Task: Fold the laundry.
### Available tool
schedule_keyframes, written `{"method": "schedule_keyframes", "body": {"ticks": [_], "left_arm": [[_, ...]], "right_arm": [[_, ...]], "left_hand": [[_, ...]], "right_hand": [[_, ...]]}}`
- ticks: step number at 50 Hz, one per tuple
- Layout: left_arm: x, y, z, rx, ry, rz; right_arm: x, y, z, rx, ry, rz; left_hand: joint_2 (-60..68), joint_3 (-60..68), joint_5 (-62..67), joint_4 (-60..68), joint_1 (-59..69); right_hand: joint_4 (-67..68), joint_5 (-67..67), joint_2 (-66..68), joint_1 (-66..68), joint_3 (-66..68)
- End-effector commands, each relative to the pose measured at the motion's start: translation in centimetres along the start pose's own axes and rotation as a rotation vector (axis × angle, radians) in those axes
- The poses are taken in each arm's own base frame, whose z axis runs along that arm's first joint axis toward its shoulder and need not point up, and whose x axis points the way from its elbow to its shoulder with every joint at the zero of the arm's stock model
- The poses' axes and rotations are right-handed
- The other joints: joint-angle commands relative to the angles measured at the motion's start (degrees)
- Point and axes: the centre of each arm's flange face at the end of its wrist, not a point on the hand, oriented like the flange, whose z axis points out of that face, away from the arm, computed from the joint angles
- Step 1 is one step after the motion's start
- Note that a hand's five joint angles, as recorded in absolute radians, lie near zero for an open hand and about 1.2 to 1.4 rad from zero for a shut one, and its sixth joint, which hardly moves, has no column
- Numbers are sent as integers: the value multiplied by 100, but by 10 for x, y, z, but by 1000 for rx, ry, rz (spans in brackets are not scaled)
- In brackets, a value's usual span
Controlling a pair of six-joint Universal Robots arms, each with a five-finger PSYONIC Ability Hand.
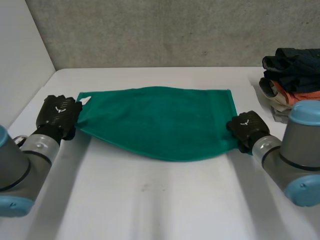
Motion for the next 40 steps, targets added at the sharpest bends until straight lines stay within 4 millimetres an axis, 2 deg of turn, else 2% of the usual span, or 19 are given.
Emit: {"method": "schedule_keyframes", "body": {"ticks": [1,2,3,4,5,6,8,11,15,16,19,20,21,22,23,30,34,35,40], "left_arm": [[-3,-16,-46,-104,60,105],[-3,-15,-62,-172,100,154],[-3,-14,-70,-212,126,179],[-2,-13,-79,-255,157,203],[-1,-9,-96,-349,224,245],[-2,-8,-104,-393,256,261],[-1,-4,-124,-495,343,293],[0,-5,-125,-489,372,327],[-1,-13,-107,-355,331,349],[-3,-14,-94,-293,301,356],[-2,-10,-70,-215,260,357],[1,-11,-54,-158,237,358],[4,-12,-44,-122,222,361],[5,-14,-37,-99,212,363],[9,-16,-20,-45,189,369],[20,3,39,-8,135,381],[25,12,58,-32,112,382],[28,12,60,-30,109,385],[40,13,69,-35,97,389]], "right_arm": [[12,-1,-42,-151,-71,-161],[12,0,-49,-186,-96,-173],[12,3,-65,-270,-166,-190],[12,3,-72,-302,-193,-195],[12,3,-80,-336,-221,-199],[12,3,-96,-404,-284,-203],[14,3,-107,-450,-329,-197],[21,1,-108,-452,-331,-183],[28,-2,-93,-374,-242,-196],[29,-3,-90,-357,-223,-196],[30,3,-69,-321,-169,-147],[30,6,-63,-317,-158,-132],[32,8,-50,-305,-125,-108],[32,9,-45,-300,-112,-97],[33,9,-40,-294,-100,-93],[35,0,2,-230,34,-147],[37,-5,25,-155,88,-160],[38,-4,34,-131,104,-165],[33,-8,57,-51,137,-180]], "left_hand": [[1123,1158,1300,1115,1278],[1123,1158,1300,1115,1278],[1123,1158,1300,1115,1278],[1123,1158,1300,1115,1278],[1123,1158,1300,1115,1278],[1123,1158,1300,1115,1278],[1123,1158,1300,1115,1278],[1123,1158,1300,1115,1278],[1123,1158,1300,1115,1278],[1123,1158,1300,1115,1278],[1123,1158,1300,1115,1278],[1123,1158,1300,1115,1278],[1123,1158,1300,1115,1278],[1123,1158,1300,1115,1278],[1123,1158,1300,1115,1278],[1123,1158,1300,1115,1278],[1123,1158,1300,1115,1278],[1123,1158,1300,1115,1278],[1123,1158,1300,1115,1278]], "right_hand": [[1126,1347,1202,1521,1175],[1126,1347,1202,1521,1175],[1126,1347,1202,1521,1175],[1126,1347,1202,1521,1175],[1126,1347,1202,1521,1175],[1126,1347,1202,1521,1175],[1126,1347,1202,1521,1175],[1126,1347,1202,1521,1175],[1126,1347,1202,1521,1175],[1126,1347,1202,1521,1175],[1126,1347,1202,1521,1175],[1126,1347,1202,1521,1175],[1126,1347,1202,1521,1175],[1126,1347,1202,1521,1175],[1126,1347,1202,1521,1175],[1126,1347,1202,1521,1175],[1126,1347,1202,1521,1175],[1126,1347,1202,1521,1175],[1126,1347,1202,1521,1175]]}}
